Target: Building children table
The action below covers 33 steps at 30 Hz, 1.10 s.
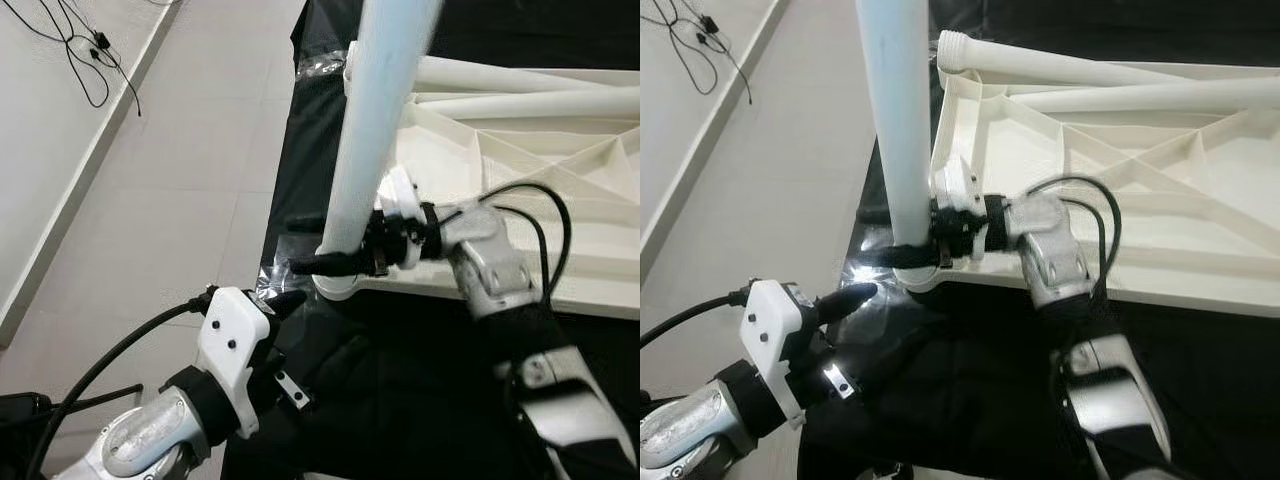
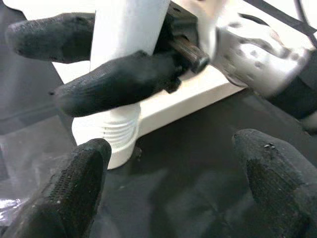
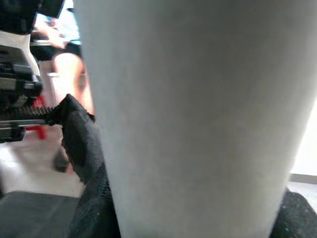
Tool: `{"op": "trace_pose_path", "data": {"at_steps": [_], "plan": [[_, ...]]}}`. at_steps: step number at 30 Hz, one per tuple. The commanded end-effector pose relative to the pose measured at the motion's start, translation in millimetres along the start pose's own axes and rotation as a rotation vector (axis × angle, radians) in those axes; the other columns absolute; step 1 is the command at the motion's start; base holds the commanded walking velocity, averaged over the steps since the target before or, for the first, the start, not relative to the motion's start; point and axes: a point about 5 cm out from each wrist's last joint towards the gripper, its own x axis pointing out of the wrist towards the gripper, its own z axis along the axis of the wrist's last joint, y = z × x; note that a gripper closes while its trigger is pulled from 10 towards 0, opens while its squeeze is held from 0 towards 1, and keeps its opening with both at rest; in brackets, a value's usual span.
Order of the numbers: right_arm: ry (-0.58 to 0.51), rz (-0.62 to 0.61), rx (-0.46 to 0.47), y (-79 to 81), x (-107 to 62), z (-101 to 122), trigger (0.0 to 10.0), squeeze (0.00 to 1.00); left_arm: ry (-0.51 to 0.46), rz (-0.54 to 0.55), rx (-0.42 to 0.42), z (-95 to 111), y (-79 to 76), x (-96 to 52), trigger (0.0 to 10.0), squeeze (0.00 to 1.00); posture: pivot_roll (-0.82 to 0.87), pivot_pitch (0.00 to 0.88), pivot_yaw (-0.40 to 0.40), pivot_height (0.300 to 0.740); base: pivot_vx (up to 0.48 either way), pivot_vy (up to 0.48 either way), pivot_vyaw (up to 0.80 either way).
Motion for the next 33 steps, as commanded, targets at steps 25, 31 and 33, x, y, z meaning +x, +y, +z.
{"op": "trace_pose_path", "data": {"at_steps": [25,31,33], "plan": [[-0.107,-0.527,0.279,53.1,25.2,6.1,10.0,0.00,-0.006,-0.016,0.059,1.8,19.3,8.2,10.0,0.00,0.03,0.298,0.106,0.740,0.000,0.000,0.00],[-0.048,0.145,0.220,47.8,10.7,10.7,10.0,0.00,0.055,-0.056,0.040,-15.0,11.0,8.5,10.0,0.00,0.03,0.308,0.103,0.740,0.000,0.000,0.00],[-0.019,0.256,0.224,31.0,6.3,7.7,10.0,0.00,0.086,-0.064,0.040,-21.1,6.4,6.1,10.0,0.00,0.04,0.319,0.092,0.740,0.000,0.000,0.00]]}}
